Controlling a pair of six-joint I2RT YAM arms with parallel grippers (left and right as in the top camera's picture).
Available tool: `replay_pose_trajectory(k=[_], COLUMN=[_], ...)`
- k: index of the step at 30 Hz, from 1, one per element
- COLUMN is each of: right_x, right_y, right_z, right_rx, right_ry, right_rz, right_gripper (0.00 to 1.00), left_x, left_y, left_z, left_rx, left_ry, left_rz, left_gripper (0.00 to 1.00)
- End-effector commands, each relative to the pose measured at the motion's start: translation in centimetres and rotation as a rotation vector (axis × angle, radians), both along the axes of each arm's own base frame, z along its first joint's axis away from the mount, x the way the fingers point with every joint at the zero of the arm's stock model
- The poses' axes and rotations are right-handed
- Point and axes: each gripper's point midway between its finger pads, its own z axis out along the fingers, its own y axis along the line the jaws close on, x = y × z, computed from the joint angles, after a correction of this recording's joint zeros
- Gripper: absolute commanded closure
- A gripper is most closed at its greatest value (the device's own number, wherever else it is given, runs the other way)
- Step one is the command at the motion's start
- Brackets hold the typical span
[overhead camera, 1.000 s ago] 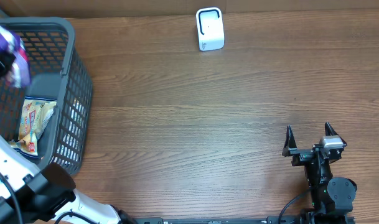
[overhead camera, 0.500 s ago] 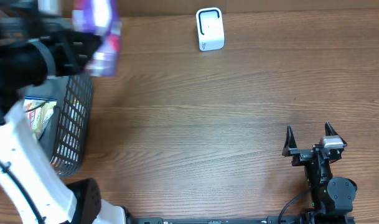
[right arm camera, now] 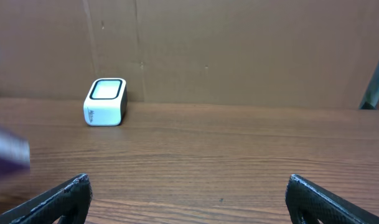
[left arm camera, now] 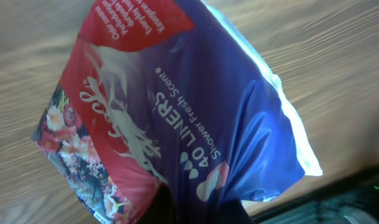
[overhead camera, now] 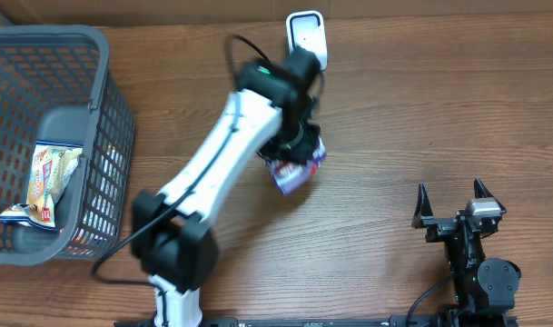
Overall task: Scan the item barcode
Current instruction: 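Swing the liner pack under the white scanner and release it, then reach the left gripper back into the basket toward the snack bag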
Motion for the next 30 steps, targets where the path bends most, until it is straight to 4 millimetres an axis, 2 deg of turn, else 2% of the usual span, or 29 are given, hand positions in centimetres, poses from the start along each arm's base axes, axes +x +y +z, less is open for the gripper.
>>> replay_pose_trajectory(k=[1,3,4,7,8,12,13,14,16,17,18,20,21,22,24,26,27,28,30], right_x=[0.0,0.0,0.0,0.0,0.0,0.0,0.0,0.0,0.0,0.0,0.0,0.0,0.0,0.0,0.0,0.0,0.0,0.0,0.0], right_y=[-0.1,-0.1,-0.1,-0.1,-0.1,-0.1,-0.1,-0.1,-0.1,-0.1,-0.1,-0.1,-0.1,-0.1,-0.1,-0.1,-0.1,-0.1,-0.1], right_z=[-0.1,-0.1,-0.1,-0.1,-0.1,-0.1,-0.1,-0.1,-0.1,-0.1,-0.1,-0.1,-0.1,-0.1,-0.1,-0.1,-0.1,-0.1,-0.1], right_rx=[0.004,0.004,0.004,0.004,0.004,0.004,0.004,0.004,0.004,0.004,0.004,0.004,0.004,0.004,0.004,0.004,0.004,0.004,0.004], right_ry=[-0.005,-0.005,-0.005,-0.005,-0.005,-0.005,-0.005,-0.005,-0.005,-0.005,-0.005,-0.005,-0.005,-0.005,-0.005,-0.005,-0.005,-0.005,-0.005], right_rz=[-0.004,-0.004,-0.004,-0.004,-0.004,-0.004,-0.004,-0.004,-0.004,-0.004,-0.004,-0.004,-0.004,-0.004,-0.004,-0.004,-0.004,-0.004,-0.004], right_gripper=[0.00,0.00,0.00,0.00,0.00,0.00,0.00,0.00,0.00,0.00,0.00,0.00,0.00,0.00,0.00,0.00,0.00,0.00,0.00], left_x=[-1.7,-2.5,-2.6,-1.9,-1.3,1.4,2.4,3.0,4.3,4.6,4.9,4.7,4.4,3.8,2.4,0.6,-1.4,-2.5,-4.2], left_y=[-0.1,-0.4,-0.5,0.1,0.3,1.5,2.2,2.5,4.1,4.9,7.1,11.6,13.4,16.8,22.5,28.2,33.2,35.8,39.3], left_z=[-5.8,-6.5,-6.4,-4.5,-3.3,4.2,7.6,9.3,14.9,16.5,19.7,23.7,24.8,26.4,28.3,29.4,29.5,29.2,27.8], left_rx=[0.125,0.109,0.094,0.070,0.058,-0.026,-0.069,-0.093,-0.173,-0.188,-0.214,-0.217,-0.209,-0.188,-0.144,-0.083,-0.017,0.018,0.065], left_ry=[0.138,0.195,0.207,0.195,0.179,0.035,-0.051,-0.102,-0.277,-0.329,-0.429,-0.565,-0.604,-0.662,-0.736,-0.786,-0.803,-0.794,-0.746], left_rz=[0.021,0.005,-0.002,0.023,0.024,0.048,0.060,0.062,0.093,0.112,0.161,0.263,0.307,0.391,0.539,0.706,0.865,0.949,1.069], left_gripper=[0.45,0.13,0.00,0.00,0.00,0.00,0.00,0.00,0.00,0.00,0.00,0.00,0.00,0.00,0.00,0.00,0.00,0.00,0.00])
